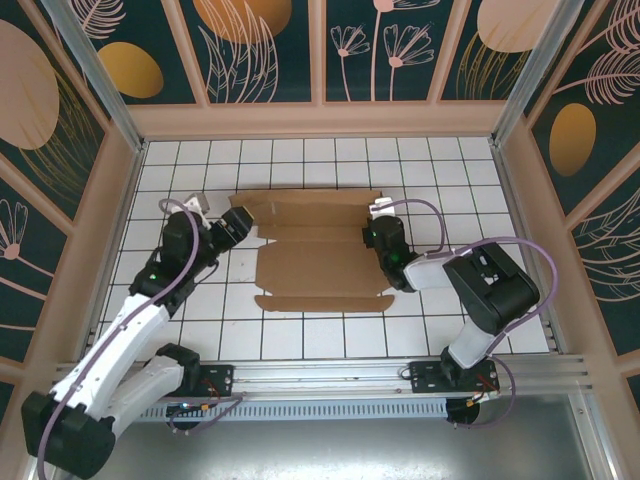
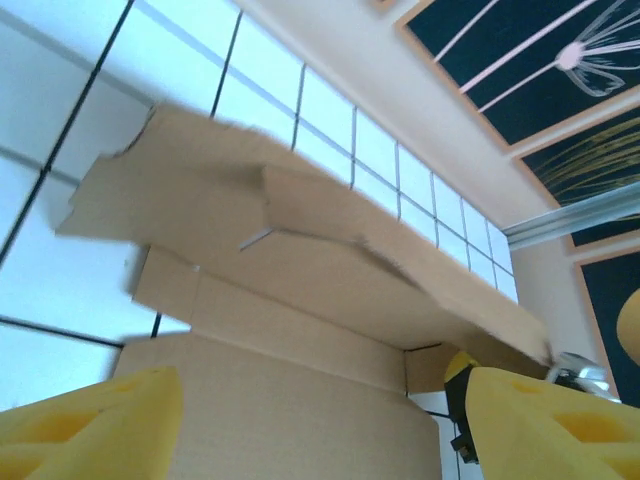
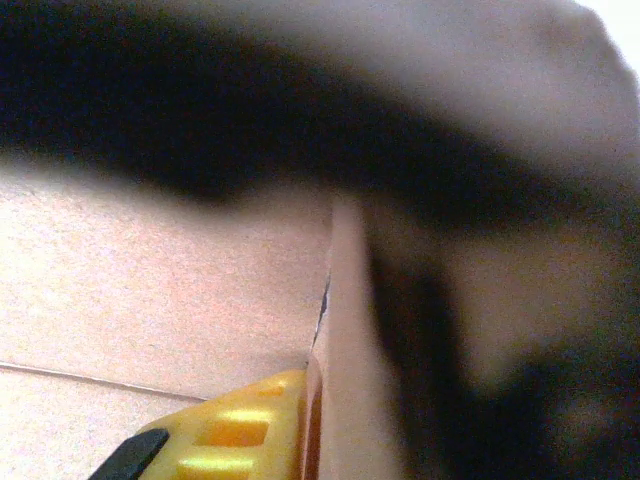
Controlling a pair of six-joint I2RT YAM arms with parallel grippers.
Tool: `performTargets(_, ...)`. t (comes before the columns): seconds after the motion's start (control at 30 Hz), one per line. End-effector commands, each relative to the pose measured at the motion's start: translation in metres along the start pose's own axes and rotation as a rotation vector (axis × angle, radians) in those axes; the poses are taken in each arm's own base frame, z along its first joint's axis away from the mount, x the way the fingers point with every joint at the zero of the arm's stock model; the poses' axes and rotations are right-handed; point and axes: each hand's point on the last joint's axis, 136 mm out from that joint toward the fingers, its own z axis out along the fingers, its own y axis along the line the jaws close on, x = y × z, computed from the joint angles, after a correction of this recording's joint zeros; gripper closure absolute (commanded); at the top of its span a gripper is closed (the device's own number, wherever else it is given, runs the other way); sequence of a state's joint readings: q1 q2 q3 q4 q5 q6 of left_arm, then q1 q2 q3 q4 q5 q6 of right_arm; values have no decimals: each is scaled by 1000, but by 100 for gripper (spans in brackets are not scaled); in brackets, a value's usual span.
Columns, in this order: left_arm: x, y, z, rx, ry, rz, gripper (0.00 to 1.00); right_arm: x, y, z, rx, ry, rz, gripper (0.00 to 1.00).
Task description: Fold the paper box
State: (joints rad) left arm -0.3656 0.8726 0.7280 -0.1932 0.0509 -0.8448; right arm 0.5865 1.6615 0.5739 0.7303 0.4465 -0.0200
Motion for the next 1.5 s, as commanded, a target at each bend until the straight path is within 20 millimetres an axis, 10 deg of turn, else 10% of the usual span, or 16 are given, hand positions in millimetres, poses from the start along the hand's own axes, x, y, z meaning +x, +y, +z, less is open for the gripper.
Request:
performTargets(0.0, -20, -22, -2, -18, 29, 161, 27, -13, 2, -6, -26, -51, 24, 82)
performTargets(0.43, 7, -35, 100, 34, 308, 77, 37, -12, 6, -6, -47, -41, 9, 82)
performTargets(0.77, 24, -22, 119, 66, 330, 41, 38, -9, 9, -5, -64, -27, 21, 81)
performTargets(1.47, 24, -10, 120, 248, 208, -116, 72, -9, 7, -3, -87, 2, 65, 82)
